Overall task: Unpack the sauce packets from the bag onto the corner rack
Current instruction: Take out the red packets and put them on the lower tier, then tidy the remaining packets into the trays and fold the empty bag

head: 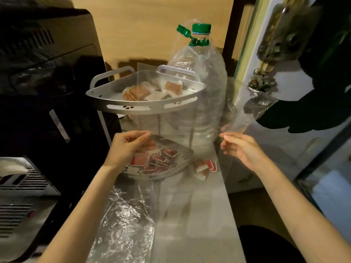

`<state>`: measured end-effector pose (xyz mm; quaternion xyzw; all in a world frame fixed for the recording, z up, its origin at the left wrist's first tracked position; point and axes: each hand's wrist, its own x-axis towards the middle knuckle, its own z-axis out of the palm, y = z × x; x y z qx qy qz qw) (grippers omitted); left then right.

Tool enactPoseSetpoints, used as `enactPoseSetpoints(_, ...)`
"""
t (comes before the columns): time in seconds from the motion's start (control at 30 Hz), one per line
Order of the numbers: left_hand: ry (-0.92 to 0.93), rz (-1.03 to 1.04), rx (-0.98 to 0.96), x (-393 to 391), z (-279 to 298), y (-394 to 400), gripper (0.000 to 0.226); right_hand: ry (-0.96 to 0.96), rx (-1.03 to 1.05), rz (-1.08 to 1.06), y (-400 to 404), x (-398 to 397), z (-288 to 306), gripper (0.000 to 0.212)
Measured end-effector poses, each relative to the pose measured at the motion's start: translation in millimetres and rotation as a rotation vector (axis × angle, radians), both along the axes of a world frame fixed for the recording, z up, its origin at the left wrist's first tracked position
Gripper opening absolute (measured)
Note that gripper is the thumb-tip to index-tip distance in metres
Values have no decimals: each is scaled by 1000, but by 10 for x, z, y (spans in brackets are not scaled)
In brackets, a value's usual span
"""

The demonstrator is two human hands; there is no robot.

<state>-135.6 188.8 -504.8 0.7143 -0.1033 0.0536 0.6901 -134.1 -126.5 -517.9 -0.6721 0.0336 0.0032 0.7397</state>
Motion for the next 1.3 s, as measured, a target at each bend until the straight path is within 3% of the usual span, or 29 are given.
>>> enactPoseSetpoints(0.13, 28, -91, 70, -67, -97, -191, 15, 70, 83, -14, -210, -215, -109, 19)
enactPoseSetpoints(0.33, 170, -407, 164, -154, -301, -229, 48, 139, 126, -40, -436, -500, -210, 30)
enactPoseSetpoints(0.5, 168, -312, 160, -152, -380, -331, 22, 138, 51, -91, -520, -710, -251, 18)
enactPoseSetpoints(0.53, 172, -276, 159, -151, -374, -333, 27, 128, 77, -95, -523, -757, -240, 11)
enactPoseSetpoints(0.6, 172, -230, 180, -124, -396, -332, 44, 118, 82, -67, -559, -818, -260, 28)
enactPoseSetpoints(0.7, 217, -228, 116, -105, -445, -336, 44, 164, 45, -83, -575, -837, -265, 10)
enactPoseSetpoints(0.8, 280, -243, 71, -149, -447, -340, 32, 232, -36, -48, -577, -818, -246, 19)
enactPoseSetpoints(1.0, 399, -303, -83, -177, -409, -287, 31, 261, -82, 21, -583, -819, -261, 41)
enactPoseSetpoints(1.13, 216, -260, 47, -240, -391, -296, 10, 223, -396, 66, -553, -824, -255, 65)
enactPoseSetpoints(1.2, 154, -265, 74, -261, -358, -329, 21, 184, -543, 58, -521, -809, -236, 67)
enactPoseSetpoints(1.3, 75, -313, 87, -302, -267, -416, 41, 90, -589, 72, -383, -778, -147, 47)
